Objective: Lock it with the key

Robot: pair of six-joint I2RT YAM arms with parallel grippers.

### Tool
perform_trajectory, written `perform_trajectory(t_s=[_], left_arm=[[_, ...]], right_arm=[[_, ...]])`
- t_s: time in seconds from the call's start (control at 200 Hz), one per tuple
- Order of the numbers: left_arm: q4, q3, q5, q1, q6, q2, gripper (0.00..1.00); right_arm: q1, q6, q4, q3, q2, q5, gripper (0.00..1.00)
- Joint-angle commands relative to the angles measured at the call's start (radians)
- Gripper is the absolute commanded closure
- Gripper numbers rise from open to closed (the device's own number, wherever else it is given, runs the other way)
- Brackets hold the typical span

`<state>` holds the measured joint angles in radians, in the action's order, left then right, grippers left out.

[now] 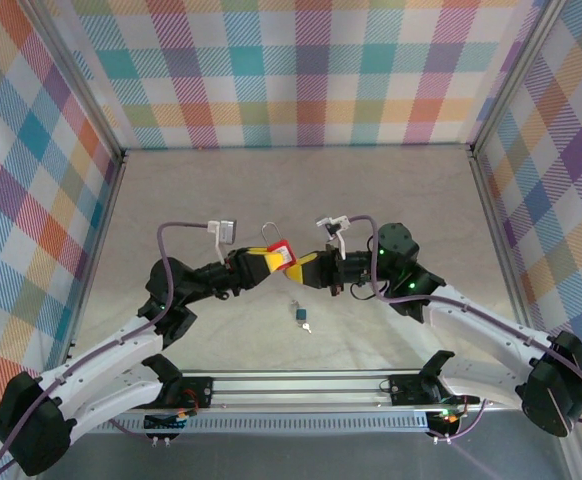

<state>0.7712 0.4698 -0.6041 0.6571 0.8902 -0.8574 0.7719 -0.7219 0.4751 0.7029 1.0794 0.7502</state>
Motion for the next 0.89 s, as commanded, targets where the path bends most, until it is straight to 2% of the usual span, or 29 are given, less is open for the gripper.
perform_trajectory(t_s=[0.0,0.155,0.45,0.89], left_arm=[[0.124,-0.006,0.175,-0.007,0.024,0.032,1.0],[0.122,0.019,0.179,-0.013,0.019,0.007,1.0],[0.107,0.052,0.209,-0.029,0.011,0.003,1.0],[0.357,-0.014,0.384,-0.033,0.089,-0.076,1.0]], right_arm=[[0.012,0.035,0.02,-0.044,-0.015,-0.004,1.0],[0.012,0.071,-0.044,-0.079,-0.06,-0.035,1.0],[0.012,0.076,0.003,-0.137,-0.058,-0.02,1.0],[0.024,0.036,0.138,-0.191,0.011,-0.048,1.0]])
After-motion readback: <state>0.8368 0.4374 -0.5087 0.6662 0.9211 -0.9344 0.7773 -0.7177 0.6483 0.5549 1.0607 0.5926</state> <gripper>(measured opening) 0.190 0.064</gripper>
